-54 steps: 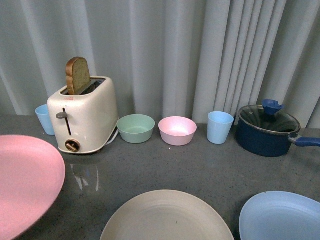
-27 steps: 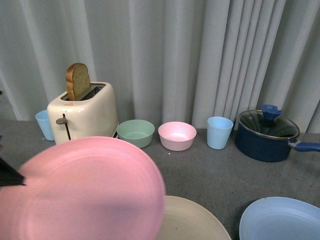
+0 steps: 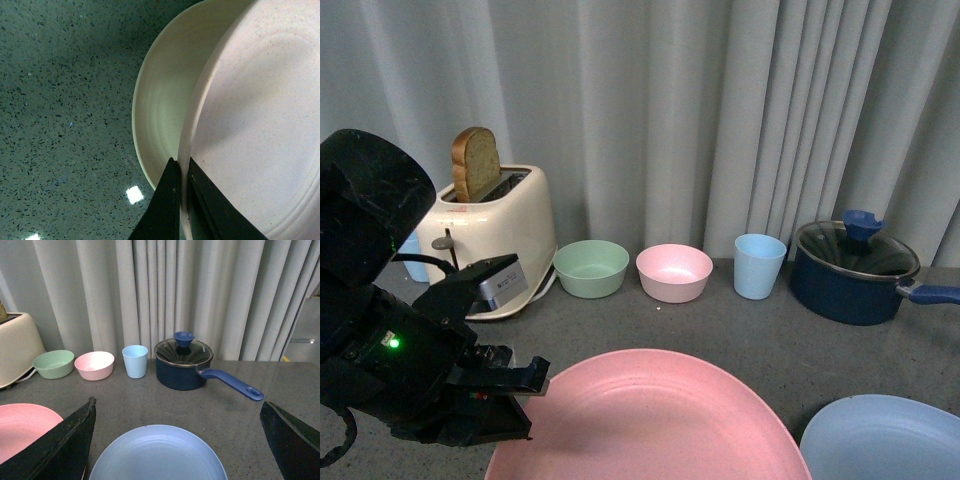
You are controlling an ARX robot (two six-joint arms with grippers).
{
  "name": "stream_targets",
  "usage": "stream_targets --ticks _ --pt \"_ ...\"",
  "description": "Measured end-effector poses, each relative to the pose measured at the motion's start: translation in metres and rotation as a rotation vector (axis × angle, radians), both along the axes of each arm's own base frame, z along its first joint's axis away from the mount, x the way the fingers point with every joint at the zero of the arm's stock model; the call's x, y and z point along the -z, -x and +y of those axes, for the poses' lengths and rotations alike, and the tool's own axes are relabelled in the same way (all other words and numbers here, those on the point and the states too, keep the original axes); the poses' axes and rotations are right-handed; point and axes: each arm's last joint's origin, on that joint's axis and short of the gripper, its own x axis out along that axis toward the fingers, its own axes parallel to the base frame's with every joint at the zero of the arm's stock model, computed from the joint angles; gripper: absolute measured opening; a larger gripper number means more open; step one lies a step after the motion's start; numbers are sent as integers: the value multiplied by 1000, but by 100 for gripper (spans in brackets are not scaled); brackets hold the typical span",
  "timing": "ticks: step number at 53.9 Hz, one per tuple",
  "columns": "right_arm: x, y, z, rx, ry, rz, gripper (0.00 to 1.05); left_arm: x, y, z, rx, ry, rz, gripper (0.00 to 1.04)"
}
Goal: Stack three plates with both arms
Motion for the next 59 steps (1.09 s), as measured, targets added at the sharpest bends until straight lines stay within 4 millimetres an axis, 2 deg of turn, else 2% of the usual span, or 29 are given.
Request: stream_targets --ticks 26,36,44,50,56,59 --pt "0 0 0 0 0 0 97 18 -9 -5 -51 -49 30 4" --pt "0 0 0 0 0 0 97 8 -18 2 -95 4 9 32" --pt "0 0 0 0 0 0 97 -17 -23 27 -174 83 -61 59" --pt "0 0 0 0 0 0 97 -43 -19 53 -267 94 -230 77" --pt "0 0 0 0 0 0 97 -66 1 71 -336 7 -510 99" --pt "0 0 0 0 0 0 97 -70 4 72 -332 0 -536 97"
